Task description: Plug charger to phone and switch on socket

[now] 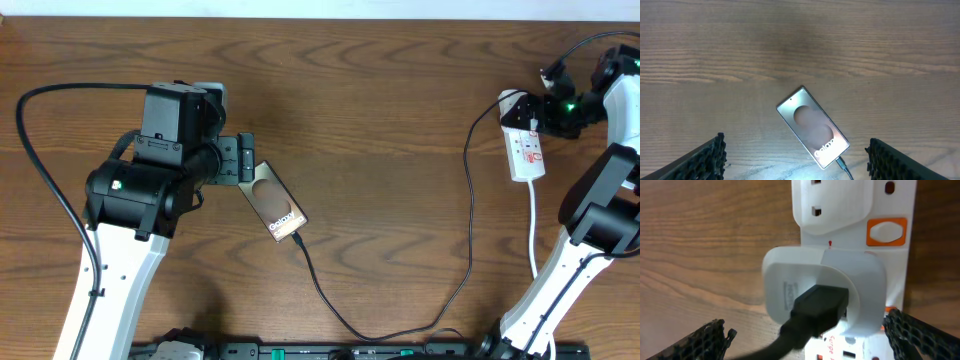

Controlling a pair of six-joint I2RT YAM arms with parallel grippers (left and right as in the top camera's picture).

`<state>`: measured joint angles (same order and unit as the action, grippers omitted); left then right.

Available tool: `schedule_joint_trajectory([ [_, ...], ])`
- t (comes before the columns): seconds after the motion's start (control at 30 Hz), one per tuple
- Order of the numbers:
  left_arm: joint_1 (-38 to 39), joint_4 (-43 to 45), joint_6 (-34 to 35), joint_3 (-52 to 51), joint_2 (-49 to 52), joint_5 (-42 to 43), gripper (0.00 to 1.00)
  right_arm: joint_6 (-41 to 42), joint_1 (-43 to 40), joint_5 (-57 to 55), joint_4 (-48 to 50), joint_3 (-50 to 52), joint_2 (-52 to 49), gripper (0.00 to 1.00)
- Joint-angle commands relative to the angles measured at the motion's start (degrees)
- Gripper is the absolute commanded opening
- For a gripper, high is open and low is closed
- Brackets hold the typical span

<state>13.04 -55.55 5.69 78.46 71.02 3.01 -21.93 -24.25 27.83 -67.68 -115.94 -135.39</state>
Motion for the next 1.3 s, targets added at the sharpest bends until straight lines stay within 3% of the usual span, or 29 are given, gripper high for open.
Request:
schedule_joint_trajectory([
  [0.0,0.2,-0.1,-0.9,0.9,-0.2,-0.7,0.87,1.4,0.7,1.7,0.9,2.6,0.0,0.99],
  [0.77,0.2,-0.1,-0.9,0.9,-0.2,-0.7,0.87,3.1,4.8,12.3,-0.4,4.4,0.0,0.99],
  [1.27,0.2,-0.1,-0.9,0.9,-0.2,-0.7,0.87,6.4,7.0,10.3,1.1,6.9,0.0,0.99],
])
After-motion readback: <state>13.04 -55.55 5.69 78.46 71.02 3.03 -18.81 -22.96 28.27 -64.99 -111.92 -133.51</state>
